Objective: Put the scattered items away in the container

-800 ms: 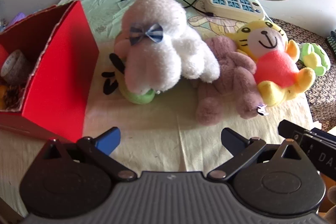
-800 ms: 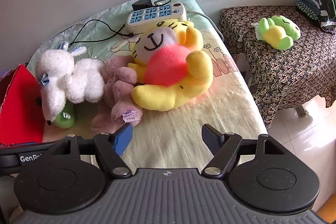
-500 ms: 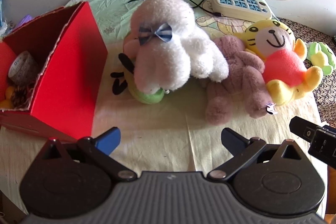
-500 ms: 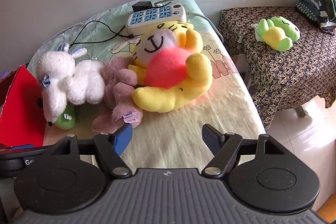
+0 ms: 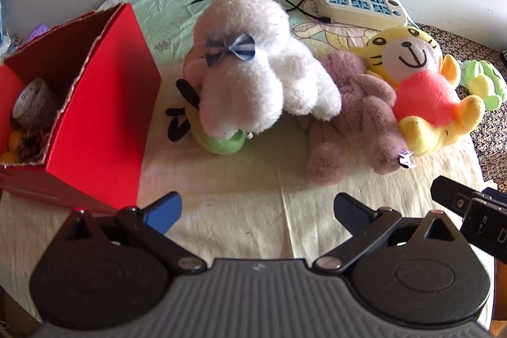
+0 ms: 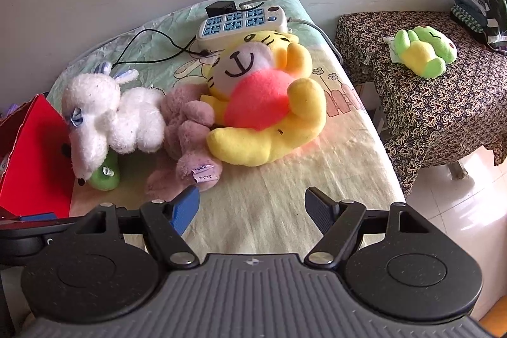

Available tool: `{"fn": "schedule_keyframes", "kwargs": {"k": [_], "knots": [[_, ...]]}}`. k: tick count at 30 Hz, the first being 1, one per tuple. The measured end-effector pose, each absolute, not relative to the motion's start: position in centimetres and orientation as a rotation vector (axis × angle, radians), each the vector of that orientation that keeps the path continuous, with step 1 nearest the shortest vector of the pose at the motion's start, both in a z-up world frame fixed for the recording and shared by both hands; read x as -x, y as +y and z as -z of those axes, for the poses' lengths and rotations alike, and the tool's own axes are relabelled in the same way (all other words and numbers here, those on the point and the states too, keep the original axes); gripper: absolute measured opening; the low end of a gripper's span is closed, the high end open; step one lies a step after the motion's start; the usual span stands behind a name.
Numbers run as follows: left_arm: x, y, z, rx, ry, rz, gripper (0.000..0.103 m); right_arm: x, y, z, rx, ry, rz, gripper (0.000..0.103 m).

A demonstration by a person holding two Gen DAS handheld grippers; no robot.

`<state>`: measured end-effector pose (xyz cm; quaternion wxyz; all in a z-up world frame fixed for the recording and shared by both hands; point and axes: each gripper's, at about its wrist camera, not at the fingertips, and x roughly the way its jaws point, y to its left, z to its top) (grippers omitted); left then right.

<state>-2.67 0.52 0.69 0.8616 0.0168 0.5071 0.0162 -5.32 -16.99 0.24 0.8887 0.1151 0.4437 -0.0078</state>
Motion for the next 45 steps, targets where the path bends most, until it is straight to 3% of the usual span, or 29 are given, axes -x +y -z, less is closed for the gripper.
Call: {"fn": "schedule_keyframes", "kwargs": {"k": [15,28,45], "knots": [[1.7,-0.2,-0.5,-0.067,1.078,-0.025,0.101,4.5,-17.6,0.2,-0.247,0.936,-0.006,0.076],[-1.1,-8.3,-3.3,-0.268,0.933,0.298,0.101,-3.2,-24.7,-4.1,-0.322,0.871,-0.115,0.080],[-3.5,-17.6,2.1,-0.423,0.933,0.562,0.101,-13.8,-28.9,1.6,-0.437,1.113,-0.352,0.080]]}}
